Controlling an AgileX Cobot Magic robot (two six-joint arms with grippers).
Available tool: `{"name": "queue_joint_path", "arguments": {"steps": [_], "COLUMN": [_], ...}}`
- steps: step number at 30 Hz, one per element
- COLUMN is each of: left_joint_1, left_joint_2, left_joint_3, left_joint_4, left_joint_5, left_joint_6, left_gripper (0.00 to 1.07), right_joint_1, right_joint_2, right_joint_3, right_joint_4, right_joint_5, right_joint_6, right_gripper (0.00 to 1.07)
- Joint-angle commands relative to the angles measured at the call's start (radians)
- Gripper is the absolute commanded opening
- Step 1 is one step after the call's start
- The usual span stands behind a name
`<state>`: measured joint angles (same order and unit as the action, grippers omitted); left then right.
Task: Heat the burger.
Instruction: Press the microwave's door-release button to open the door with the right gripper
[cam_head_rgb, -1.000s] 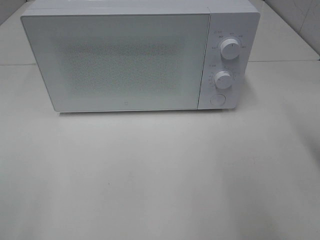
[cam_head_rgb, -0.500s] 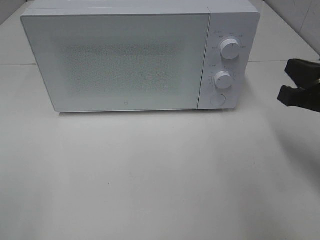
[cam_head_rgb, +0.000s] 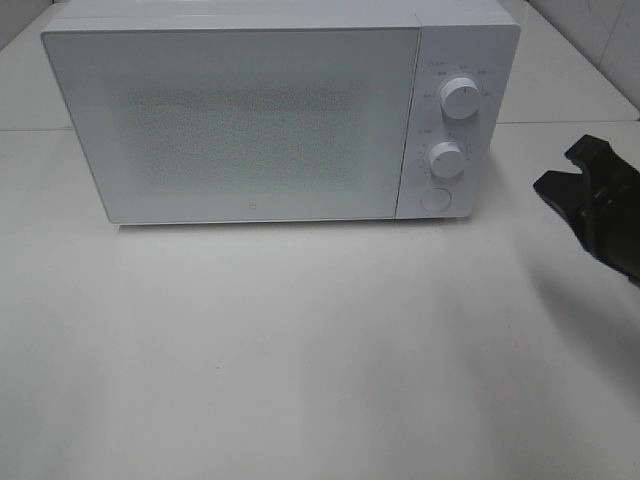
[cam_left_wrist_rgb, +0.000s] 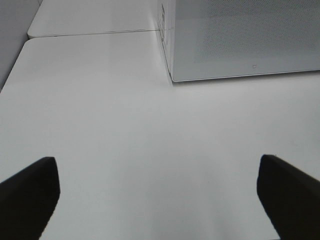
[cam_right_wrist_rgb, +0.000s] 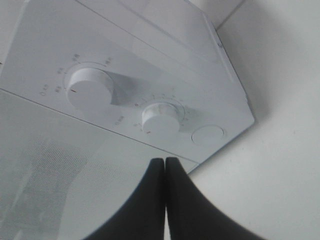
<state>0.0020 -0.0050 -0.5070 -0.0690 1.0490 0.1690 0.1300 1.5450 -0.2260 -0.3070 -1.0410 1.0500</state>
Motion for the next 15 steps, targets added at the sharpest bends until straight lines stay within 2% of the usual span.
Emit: {"name": "queue_joint_path", "arguments": {"steps": [1, 4, 7, 15], "left_joint_1": [0.001, 0.001, 0.001, 0.001], "left_joint_2": [-0.017, -0.017, -0.017, -0.017], "left_joint_3": [0.001, 0.001, 0.001, 0.001], "left_joint_4": [-0.002, -0.002, -0.002, -0.002], "left_joint_5": [-0.001, -0.001, -0.001, -0.001], "left_joint_6": [-0.005, -0.005, -0.005, -0.005], "left_gripper": [1.05, 1.05, 1.05, 1.05], "right_joint_1": [0.036, 0.133, 0.181, 0.212], "right_joint_2": [0.029, 0.094, 0.141, 0.261], "right_joint_3": [0.002, -0.026, -0.056, -0.155], "right_joint_4": [0.031, 0.179, 0.243, 0.266], "right_joint_5": [-0.018, -0.012, -0.01, 0.0], "right_joint_6": [0.107, 0.163, 0.208, 0.36], "right_gripper": [0.0, 0.0, 0.0, 0.0]}}
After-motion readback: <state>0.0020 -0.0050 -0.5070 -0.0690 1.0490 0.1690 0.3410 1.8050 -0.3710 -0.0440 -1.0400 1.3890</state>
